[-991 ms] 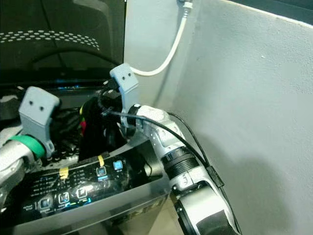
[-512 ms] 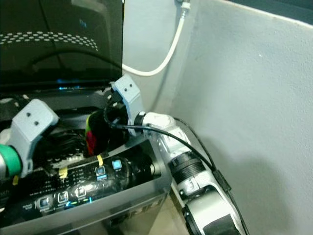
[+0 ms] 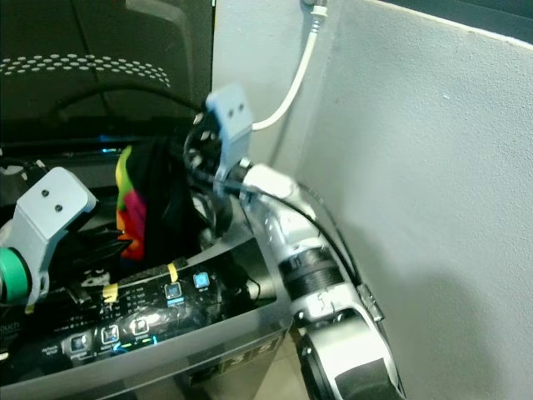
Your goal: Clothes washing
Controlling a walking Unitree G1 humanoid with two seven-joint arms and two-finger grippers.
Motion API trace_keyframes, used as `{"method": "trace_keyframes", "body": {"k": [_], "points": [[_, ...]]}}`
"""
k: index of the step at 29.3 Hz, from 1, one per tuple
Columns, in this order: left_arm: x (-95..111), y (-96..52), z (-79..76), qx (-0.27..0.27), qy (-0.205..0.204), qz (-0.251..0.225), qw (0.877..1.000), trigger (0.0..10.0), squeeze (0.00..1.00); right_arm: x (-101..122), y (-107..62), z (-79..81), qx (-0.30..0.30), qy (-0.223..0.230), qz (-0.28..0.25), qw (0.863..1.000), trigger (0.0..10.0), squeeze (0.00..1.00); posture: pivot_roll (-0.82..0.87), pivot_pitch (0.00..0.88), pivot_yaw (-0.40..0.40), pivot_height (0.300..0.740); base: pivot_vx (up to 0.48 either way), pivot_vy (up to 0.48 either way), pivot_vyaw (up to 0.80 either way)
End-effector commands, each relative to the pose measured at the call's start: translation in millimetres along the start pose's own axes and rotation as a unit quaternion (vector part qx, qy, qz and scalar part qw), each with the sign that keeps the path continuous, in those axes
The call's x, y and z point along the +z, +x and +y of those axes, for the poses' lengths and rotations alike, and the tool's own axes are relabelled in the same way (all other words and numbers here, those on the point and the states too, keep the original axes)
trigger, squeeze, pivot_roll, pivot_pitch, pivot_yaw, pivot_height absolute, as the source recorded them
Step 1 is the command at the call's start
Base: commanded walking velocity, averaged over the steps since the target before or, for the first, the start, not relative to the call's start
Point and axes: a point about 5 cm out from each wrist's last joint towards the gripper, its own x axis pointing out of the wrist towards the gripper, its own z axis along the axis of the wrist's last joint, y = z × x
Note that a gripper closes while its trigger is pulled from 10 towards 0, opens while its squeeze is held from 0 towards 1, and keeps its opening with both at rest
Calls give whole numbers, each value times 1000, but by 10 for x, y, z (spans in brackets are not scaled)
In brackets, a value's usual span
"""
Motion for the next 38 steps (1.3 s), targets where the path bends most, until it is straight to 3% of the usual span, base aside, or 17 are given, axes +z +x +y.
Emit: {"method": "trace_keyframes", "body": {"k": [1,3,5,8,9,11,16,19,23,24,25,26,29,33,34,38], "points": [[12,-8,-27,-8,6,4,1000,10000,0,-78,-22,5,11,-3,21,1000,10000,0,105,31,-35,740,0,0,0],[14,-1,-13,-2,5,4,1000,10000,0,-87,-35,-35,-6,-8,26,1000,10000,0,106,32,-35,740,0,0,0],[23,31,74,36,4,1,999,10000,0,-22,-57,-154,-52,8,4,999,10000,0,106,31,-32,740,0,0,0],[28,41,106,51,3,0,999,10000,0,-5,-63,-183,-63,14,-3,998,10000,0,106,31,-32,740,0,0,0],[34,49,127,59,1,-1,998,10000,0,-18,-71,-149,-35,25,2,999,10000,1000,103,31,-29,740,0,0,0],[44,52,134,58,0,-1,998,10000,0,-99,-80,-38,25,15,29,999,10000,1000,101,33,-28,740,0,0,0],[44,44,98,51,0,0,999,10000,0,-255,-121,96,110,19,103,988,10000,1000,105,39,-27,740,0,0,0],[44,40,103,50,-1,1,999,10000,0,-306,-143,96,130,20,144,981,10000,1000,106,43,-24,740,0,0,0],[44,41,104,50,-1,1,999,10000,0,-323,-151,98,137,22,157,978,10000,1000,106,43,-24,740,0,0,0],[44,42,106,50,-1,2,999,10000,0,-338,-134,66,118,-9,169,978,10000,1000,105,45,-21,740,0,0,0],[44,42,106,50,-1,2,999,10000,0,-338,-134,66,118,-9,169,978,10000,1000,105,45,-21,740,0,0,0],[46,44,109,50,-1,1,999,10000,0,-326,-94,9,80,-29,167,982,10000,0,101,45,-22,740,0,0,0],[46,49,96,48,0,-1,999,10000,0,-339,-105,8,90,-53,178,979,10000,0,102,45,-23,740,0,0,0],[46,51,91,47,0,-1,999,10000,0,-335,-137,-12,93,-49,189,976,10000,0,102,46,-20,740,0,0,0],[46,50,93,46,0,0,999,10000,0,-327,-175,21,127,-54,193,971,10000,1000,103,46,-20,740,0,0,0],[48,49,104,46,1,1,999,10000,0,-288,-202,10,130,-66,197,970,10000,1000,105,46,-17,740,0,0,0]]}}
